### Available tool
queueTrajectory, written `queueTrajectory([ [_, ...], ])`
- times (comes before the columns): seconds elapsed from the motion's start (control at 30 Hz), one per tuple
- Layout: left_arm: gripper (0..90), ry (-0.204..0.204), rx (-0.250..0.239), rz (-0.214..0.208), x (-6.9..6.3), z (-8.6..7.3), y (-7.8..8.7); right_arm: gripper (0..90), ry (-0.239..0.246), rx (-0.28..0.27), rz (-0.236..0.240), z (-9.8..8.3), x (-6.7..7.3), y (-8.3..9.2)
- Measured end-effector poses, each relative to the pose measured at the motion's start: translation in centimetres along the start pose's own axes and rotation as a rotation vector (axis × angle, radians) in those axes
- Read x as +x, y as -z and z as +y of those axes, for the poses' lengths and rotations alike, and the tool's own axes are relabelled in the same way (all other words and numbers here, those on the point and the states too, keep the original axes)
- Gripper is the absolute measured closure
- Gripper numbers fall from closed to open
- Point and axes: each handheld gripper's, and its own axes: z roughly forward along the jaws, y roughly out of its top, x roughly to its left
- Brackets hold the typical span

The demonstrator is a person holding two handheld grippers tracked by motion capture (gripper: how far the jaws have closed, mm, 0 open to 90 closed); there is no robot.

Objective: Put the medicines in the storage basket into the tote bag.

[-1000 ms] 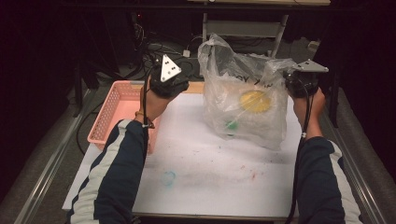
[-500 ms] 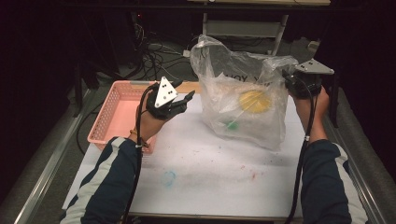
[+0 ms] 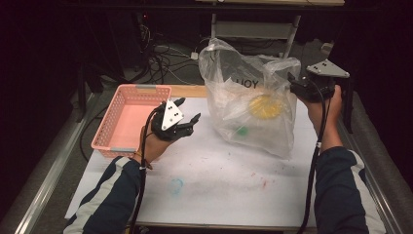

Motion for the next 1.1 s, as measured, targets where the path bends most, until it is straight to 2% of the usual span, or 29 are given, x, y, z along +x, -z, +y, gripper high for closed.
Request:
queueTrajectory([
  [0.13, 27.7, 0.008, 0.003, -0.002, 0.1, -0.5, 0.2, 31.2, -0.002, -0.007, 0.003, 0.4, 0.1, 0.3],
  [0.27, 27.7, 0.005, 0.009, -0.010, -0.2, -1.0, 0.7, 27.5, -0.038, -0.031, 0.032, 0.5, 0.2, 0.9],
  [0.43, 25.8, -0.015, 0.020, -0.024, -0.9, -1.6, 1.8, 22.5, -0.025, -0.043, 0.009, 0.4, 0.5, 1.6],
  [0.5, 25.8, -0.019, 0.015, -0.027, -1.1, -1.9, 2.4, 22.6, -0.038, -0.058, 0.019, 0.5, 0.4, 2.1],
  [0.57, 25.8, -0.013, 0.016, -0.032, -1.2, -2.2, 2.8, 25.5, -0.032, -0.082, 0.027, 0.6, 0.2, 2.6],
  [0.67, 25.7, -0.012, 0.023, -0.040, -1.4, -2.7, 3.5, 24.4, -0.031, -0.106, 0.043, 1.0, 0.2, 3.4],
  [0.73, 23.6, -0.024, 0.025, -0.036, -1.7, -3.1, 3.9, 24.4, -0.030, -0.117, 0.055, 1.0, 0.4, 3.8],
  [1.1, 21.8, -0.055, 0.046, -0.052, -2.9, -5.0, 4.7, 22.9, 0.003, -0.126, 0.135, -0.5, 2.8, 4.6],
])
